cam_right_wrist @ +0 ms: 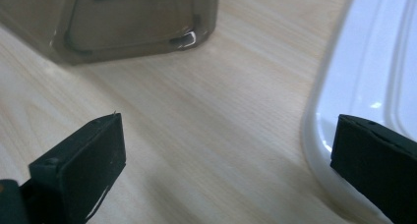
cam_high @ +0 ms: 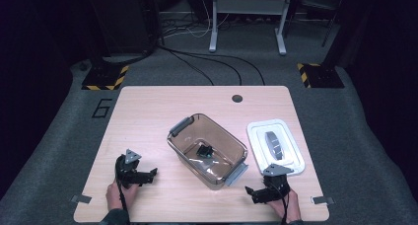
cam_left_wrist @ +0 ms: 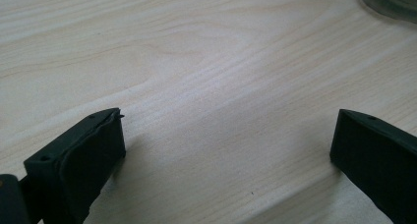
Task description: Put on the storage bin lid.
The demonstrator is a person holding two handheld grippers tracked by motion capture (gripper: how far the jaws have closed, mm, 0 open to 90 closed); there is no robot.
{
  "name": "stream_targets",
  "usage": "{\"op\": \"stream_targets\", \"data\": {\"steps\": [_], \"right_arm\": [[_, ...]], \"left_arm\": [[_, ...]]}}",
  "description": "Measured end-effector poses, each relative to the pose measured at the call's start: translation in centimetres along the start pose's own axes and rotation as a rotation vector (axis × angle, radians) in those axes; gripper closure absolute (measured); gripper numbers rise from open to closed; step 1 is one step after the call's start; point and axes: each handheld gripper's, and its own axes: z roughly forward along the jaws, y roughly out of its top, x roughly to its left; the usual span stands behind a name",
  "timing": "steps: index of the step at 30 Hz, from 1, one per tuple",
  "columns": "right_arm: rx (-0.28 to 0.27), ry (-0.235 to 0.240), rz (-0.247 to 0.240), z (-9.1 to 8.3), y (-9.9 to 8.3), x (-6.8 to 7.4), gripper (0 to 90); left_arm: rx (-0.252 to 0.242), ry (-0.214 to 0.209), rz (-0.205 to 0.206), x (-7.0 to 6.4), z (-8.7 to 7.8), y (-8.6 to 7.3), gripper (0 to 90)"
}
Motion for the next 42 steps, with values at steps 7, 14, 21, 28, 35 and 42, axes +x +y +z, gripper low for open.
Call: {"op": "stream_targets", "data": {"steps": [7, 14, 21, 28, 35, 42], "right_arm": [[-0.027, -0.009, 0.027, -0.8, 0.6, -1.0, 0.0], [-0.037, -0.046, 0.051, -1.2, 1.5, -2.2, 0.0], [-0.048, -0.087, 0.071, -1.5, 2.9, -4.3, 0.0], [-0.034, -0.132, 0.105, -0.9, 4.4, -6.8, 0.0], [-0.011, -0.161, 0.136, -0.1, 5.0, -8.1, 0.0], [0.012, -0.197, 0.148, 0.9, 5.6, -9.5, 1.4]], "left_arm": [[0.002, -0.002, 0.000, 0.0, 0.0, 0.0, 0.0], [0.000, -0.001, 0.001, 0.0, 0.0, 0.0, 0.0], [-0.001, -0.001, 0.002, 0.0, 0.0, 0.0, 0.0], [-0.002, -0.001, 0.004, 0.0, 0.0, 0.0, 0.0], [-0.002, -0.001, 0.003, 0.0, 0.0, 0.0, 0.0], [-0.002, -0.004, 0.004, 0.1, 0.0, 0.0, 0.0]]}}
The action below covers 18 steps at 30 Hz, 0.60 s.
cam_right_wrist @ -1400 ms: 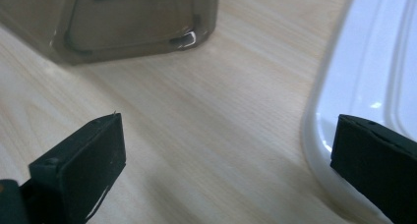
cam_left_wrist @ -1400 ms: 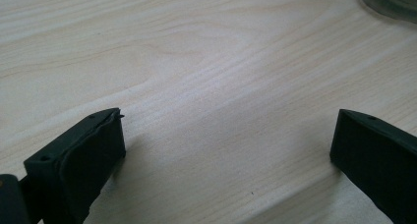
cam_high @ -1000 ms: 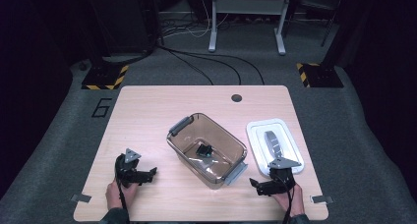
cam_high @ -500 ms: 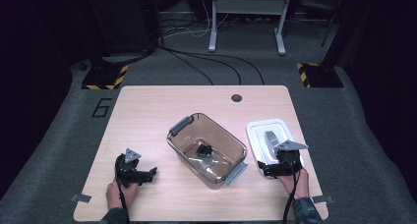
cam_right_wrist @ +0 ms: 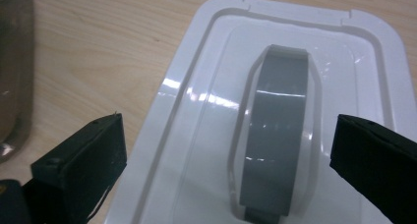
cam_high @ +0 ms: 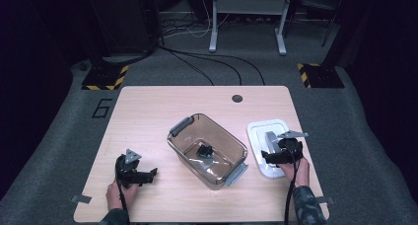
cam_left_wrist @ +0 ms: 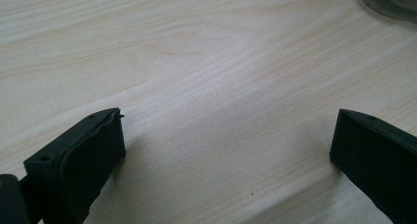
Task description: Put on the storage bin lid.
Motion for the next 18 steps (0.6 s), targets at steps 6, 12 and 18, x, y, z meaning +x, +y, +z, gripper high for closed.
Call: {"op": "stream_targets", "data": {"steps": [6, 12, 18], "right_arm": [[-0.022, -0.040, 0.015, 0.4, 0.6, -0.3, 16.0], [-0.011, -0.101, 0.040, 1.1, 1.2, -0.5, 41.3], [0.019, -0.138, 0.043, 2.1, 1.7, -0.7, 54.5]], "left_arm": [[0.004, -0.002, 0.001, 0.0, 0.0, 0.0, 0.0], [0.003, -0.003, 0.002, 0.0, 0.0, 0.0, 0.0], [0.003, -0.001, 0.003, 0.0, 0.0, 0.0, 0.0]]}}
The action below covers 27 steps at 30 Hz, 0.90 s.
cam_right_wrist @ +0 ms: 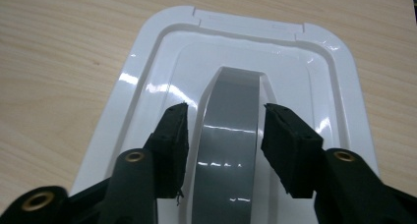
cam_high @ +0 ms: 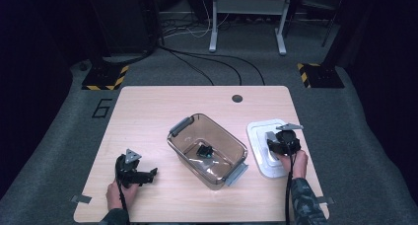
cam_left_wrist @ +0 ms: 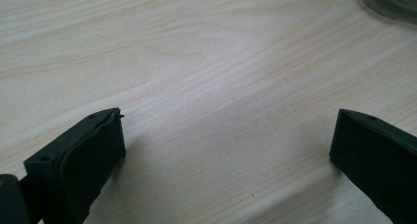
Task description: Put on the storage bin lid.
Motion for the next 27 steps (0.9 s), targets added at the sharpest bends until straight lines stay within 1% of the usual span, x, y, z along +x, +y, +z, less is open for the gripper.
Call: {"op": "stream_targets", "data": {"steps": [1, 2, 3, 5, 9, 10, 13, 14, 15, 18, 19, 21, 22, 24, 25, 27], "right_arm": [[0.000, 0.000, 0.000, 0.0, 0.0, 0.0, 54.5], [0.011, -0.006, -0.001, 0.1, 0.0, 0.0, 55.7], [0.021, -0.021, -0.011, 0.5, 0.0, 0.1, 62.1], [0.023, -0.015, -0.011, 0.6, 0.0, 0.2, 62.5], [0.022, -0.042, -0.026, 0.7, 0.1, 0.3, 66.4], [0.024, -0.037, -0.036, 0.6, 0.1, 0.3, 66.4], [0.017, -0.040, -0.044, 0.5, 0.2, 0.3, 66.6], [0.019, -0.018, -0.049, 0.3, 0.2, 0.2, 66.6], [0.019, -0.018, -0.049, 0.3, 0.2, 0.2, 66.6], [0.021, 0.007, -0.049, 0.0, 0.1, 0.1, 66.7], [0.018, 0.019, -0.056, -0.2, 0.1, 0.0, 66.7], [0.018, 0.042, -0.043, -0.6, 0.2, -0.2, 66.7], [0.015, 0.063, -0.043, -1.0, 0.3, -0.5, 66.7], [0.012, 0.069, -0.046, -1.2, 0.4, -0.7, 66.7], [0.009, 0.084, -0.044, -1.5, 0.6, -0.9, 66.7], [0.005, 0.089, -0.043, -1.7, 0.6, -1.1, 66.6]], "left_arm": [[0.000, 0.000, 0.000, 0.0, 0.0, 0.0, 0.0], [0.000, 0.000, 0.000, 0.0, 0.0, 0.0, 0.0], [0.001, 0.000, 0.000, 0.0, 0.0, 0.0, 0.0], [-0.002, 0.001, 0.000, 0.0, 0.0, 0.0, 0.0], [-0.002, 0.001, 0.001, 0.0, 0.0, 0.0, 0.0], [-0.002, 0.001, 0.001, 0.0, 0.0, 0.0, 0.0], [-0.002, 0.001, 0.001, 0.0, 0.0, 0.0, 0.0], [-0.003, 0.001, 0.001, 0.0, 0.0, 0.0, 0.0], [-0.003, 0.001, 0.001, 0.0, 0.0, 0.0, 0.0], [-0.002, 0.001, 0.001, 0.0, 0.0, 0.0, 0.0], [-0.002, 0.001, 0.001, 0.0, 0.0, 0.0, 0.0], [-0.002, 0.001, 0.002, 0.0, 0.0, 0.0, 0.0], [-0.002, 0.001, 0.002, 0.0, 0.0, 0.0, 0.0], [-0.002, 0.001, 0.001, 0.0, 0.0, 0.0, 0.0], [-0.002, 0.001, 0.001, 0.0, 0.0, 0.0, 0.0], [-0.002, 0.001, 0.002, 0.0, 0.0, 0.0, 0.0]]}}
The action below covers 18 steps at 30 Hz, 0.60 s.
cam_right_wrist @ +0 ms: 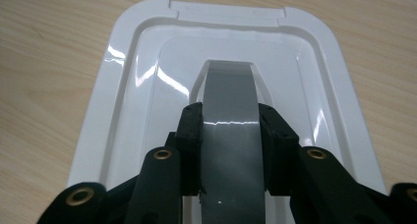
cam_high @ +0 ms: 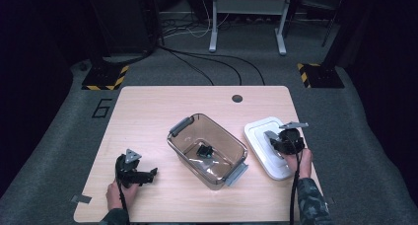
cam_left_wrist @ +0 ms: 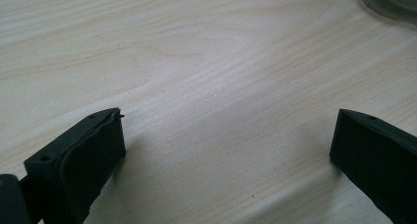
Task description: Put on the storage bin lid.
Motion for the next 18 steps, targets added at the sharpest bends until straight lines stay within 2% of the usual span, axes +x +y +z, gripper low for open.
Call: {"op": "stream_targets", "data": {"steps": [8, 18], "right_arm": [[-0.011, 0.015, -0.006, -1.2, 0.4, -0.6, 66.7], [-0.037, 0.030, -0.027, -2.8, 2.0, -0.9, 66.7]], "left_arm": [[0.000, 0.000, 0.000, 0.0, 0.0, 0.0, 0.0], [-0.001, 0.000, -0.001, 0.0, 0.0, 0.0, 0.0]]}}
